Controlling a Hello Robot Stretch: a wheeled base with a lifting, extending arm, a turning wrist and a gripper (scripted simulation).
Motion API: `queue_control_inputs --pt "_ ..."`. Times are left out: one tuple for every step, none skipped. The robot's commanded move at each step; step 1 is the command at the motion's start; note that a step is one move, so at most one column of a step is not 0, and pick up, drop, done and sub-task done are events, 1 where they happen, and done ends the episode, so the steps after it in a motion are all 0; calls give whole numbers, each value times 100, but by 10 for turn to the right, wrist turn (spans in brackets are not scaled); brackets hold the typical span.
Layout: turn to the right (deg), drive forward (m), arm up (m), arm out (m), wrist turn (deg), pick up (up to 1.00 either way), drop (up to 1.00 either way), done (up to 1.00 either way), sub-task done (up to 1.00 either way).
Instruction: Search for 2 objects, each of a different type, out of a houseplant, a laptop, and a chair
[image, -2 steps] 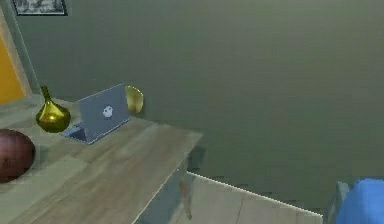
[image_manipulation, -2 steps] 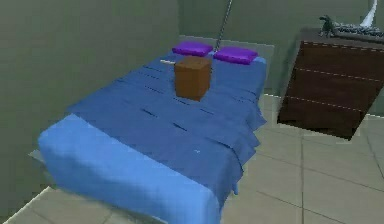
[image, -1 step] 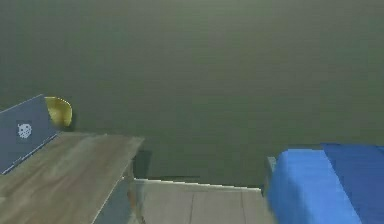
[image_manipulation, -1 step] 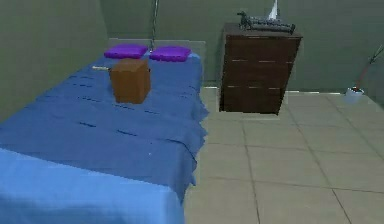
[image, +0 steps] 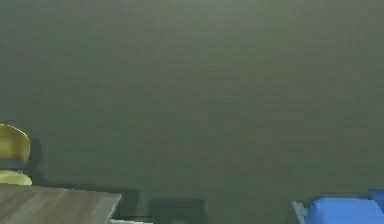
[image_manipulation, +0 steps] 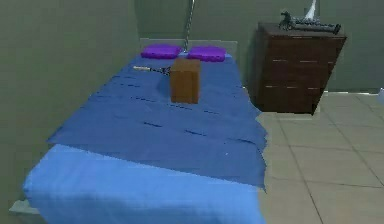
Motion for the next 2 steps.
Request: queue_control_inputs --pt "-450 0 0 0 0 0 0 0 0" --pt "-180 0 0 0 0 0 0 0 0"
